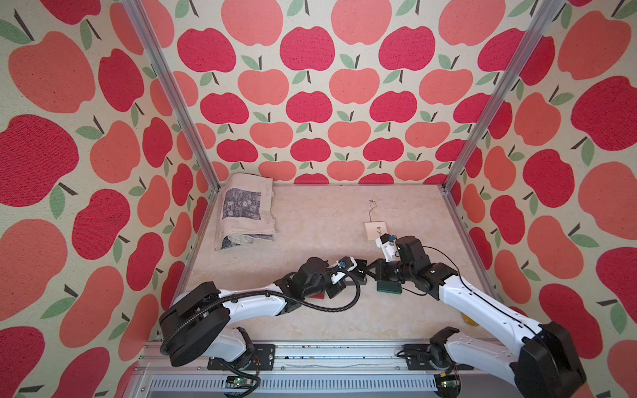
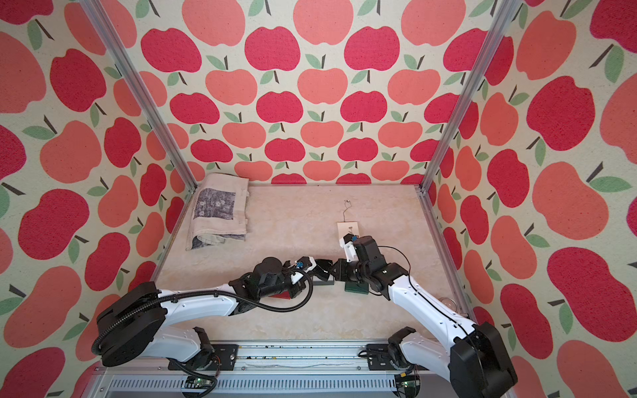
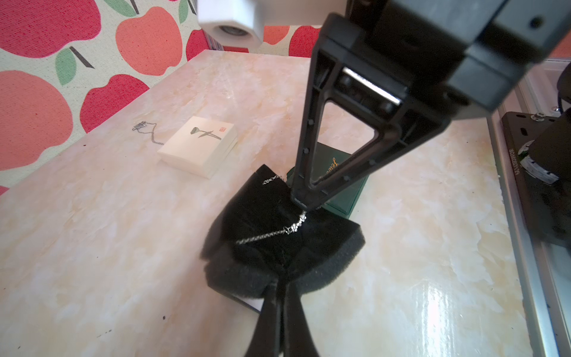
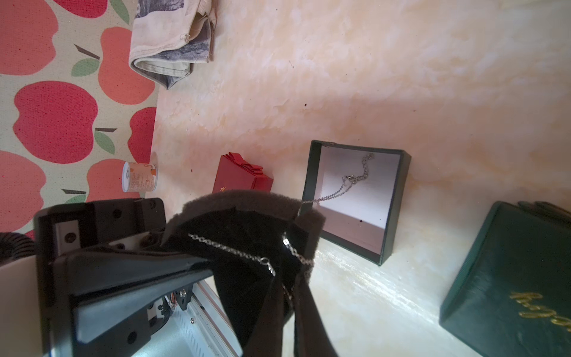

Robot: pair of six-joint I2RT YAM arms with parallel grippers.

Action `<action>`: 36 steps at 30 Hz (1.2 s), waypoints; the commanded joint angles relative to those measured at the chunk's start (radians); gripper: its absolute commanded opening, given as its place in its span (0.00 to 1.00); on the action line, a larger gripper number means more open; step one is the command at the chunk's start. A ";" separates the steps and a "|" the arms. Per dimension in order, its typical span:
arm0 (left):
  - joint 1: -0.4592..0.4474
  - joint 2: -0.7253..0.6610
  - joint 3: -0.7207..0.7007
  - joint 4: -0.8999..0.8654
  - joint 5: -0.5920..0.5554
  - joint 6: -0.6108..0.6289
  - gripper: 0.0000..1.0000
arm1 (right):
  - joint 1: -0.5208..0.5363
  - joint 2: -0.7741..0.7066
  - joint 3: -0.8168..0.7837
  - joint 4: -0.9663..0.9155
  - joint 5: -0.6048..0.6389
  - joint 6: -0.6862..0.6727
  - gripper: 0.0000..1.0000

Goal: Take the necklace out of the lift-off lid jewelry box
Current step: Pick up the necklace from the inner lining.

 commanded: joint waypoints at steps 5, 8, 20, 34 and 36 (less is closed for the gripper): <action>-0.006 -0.025 -0.008 0.012 -0.015 0.016 0.00 | -0.040 -0.013 0.055 -0.074 0.013 -0.053 0.07; -0.006 -0.034 -0.011 0.006 -0.014 0.017 0.00 | -0.060 -0.014 0.077 -0.091 0.005 -0.072 0.06; -0.010 -0.012 0.012 -0.033 0.070 0.014 0.00 | -0.071 0.044 0.192 -0.060 -0.011 -0.112 0.04; -0.019 -0.048 -0.007 -0.019 0.164 0.001 0.00 | -0.082 0.130 0.336 -0.053 0.044 -0.180 0.02; -0.020 -0.060 -0.013 -0.017 0.167 -0.001 0.00 | -0.083 0.141 0.354 -0.052 0.046 -0.187 0.02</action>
